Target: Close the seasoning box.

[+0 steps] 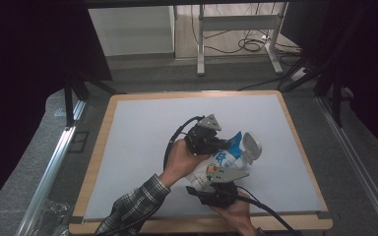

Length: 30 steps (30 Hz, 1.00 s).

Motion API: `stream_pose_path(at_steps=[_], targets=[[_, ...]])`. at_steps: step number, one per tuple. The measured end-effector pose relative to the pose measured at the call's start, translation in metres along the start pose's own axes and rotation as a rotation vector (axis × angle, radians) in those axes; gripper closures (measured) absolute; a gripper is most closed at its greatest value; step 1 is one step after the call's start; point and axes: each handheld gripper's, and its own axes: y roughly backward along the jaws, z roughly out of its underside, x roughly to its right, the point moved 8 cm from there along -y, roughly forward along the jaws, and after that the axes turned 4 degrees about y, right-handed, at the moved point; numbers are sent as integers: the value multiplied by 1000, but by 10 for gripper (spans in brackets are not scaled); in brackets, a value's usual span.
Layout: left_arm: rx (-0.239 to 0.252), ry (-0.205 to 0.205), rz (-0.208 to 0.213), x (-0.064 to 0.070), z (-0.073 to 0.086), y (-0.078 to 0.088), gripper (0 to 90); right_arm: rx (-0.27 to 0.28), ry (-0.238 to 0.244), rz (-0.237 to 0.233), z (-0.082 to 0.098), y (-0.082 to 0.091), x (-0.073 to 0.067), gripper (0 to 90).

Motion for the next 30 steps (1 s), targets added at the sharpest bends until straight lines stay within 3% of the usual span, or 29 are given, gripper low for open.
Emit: stream_pose_path(at_steps=[30], targets=[[-58, 14, 7, -5, -3, -5, 895, 14, -3, -3, -6, 2, -1, 592]])
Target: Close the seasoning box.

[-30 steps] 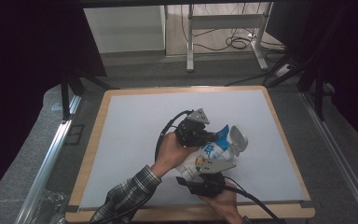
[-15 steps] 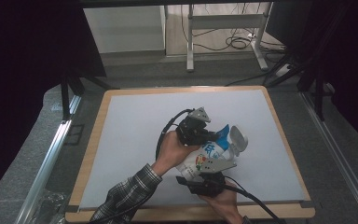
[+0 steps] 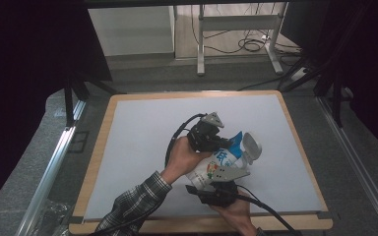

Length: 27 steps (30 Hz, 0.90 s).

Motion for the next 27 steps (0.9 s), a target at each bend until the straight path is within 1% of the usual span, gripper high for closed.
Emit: stream_pose_path(at_steps=[2, 5, 13, 17, 27], targets=[[0, 6, 1, 0, -1, 0, 894, 1, 3, 0, -1, 0, 0, 592], [-11, -1, 1, 0, -1, 0, 894, 6, 3, 0, -1, 0, 0, 592], [-25, 1, 0, 0, -2, -2, 894, 5, 9, 1, -3, 1, 0, 593], [-32, 2, 0, 0, -3, -2, 894, 5, -4, -3, -3, 1, -1, 593], [-46, 5, -3, -1, -3, -3, 893, 10, -1, -4, -4, 1, 0, 593]])
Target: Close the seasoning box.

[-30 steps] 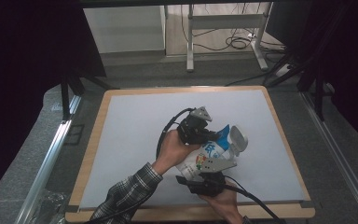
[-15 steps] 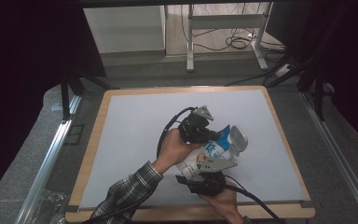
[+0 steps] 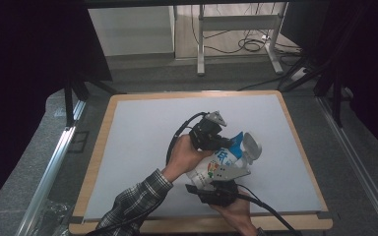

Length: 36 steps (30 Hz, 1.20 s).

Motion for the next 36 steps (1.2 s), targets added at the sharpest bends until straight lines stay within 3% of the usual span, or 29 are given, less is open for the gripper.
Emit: stream_pose_path(at_steps=[36], targets=[[-30, 18, 1, -3, -3, -4, 892, 15, -22, -10, -4, 1, 0, 593]])
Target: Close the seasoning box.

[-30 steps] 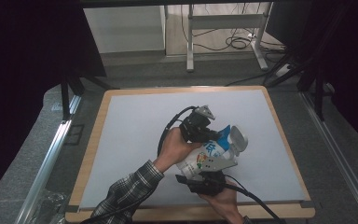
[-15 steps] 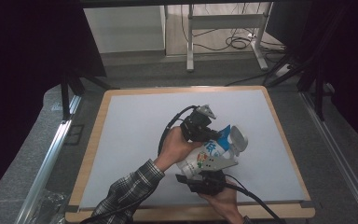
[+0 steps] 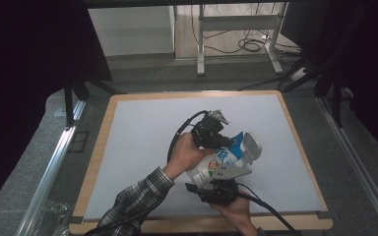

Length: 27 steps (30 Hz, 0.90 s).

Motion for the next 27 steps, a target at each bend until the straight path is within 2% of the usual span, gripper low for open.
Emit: stream_pose_path(at_steps=[27], targets=[[-18, 4, -4, 0, -3, -2, 891, 11, -16, -7, -3, 0, 0, 594]])
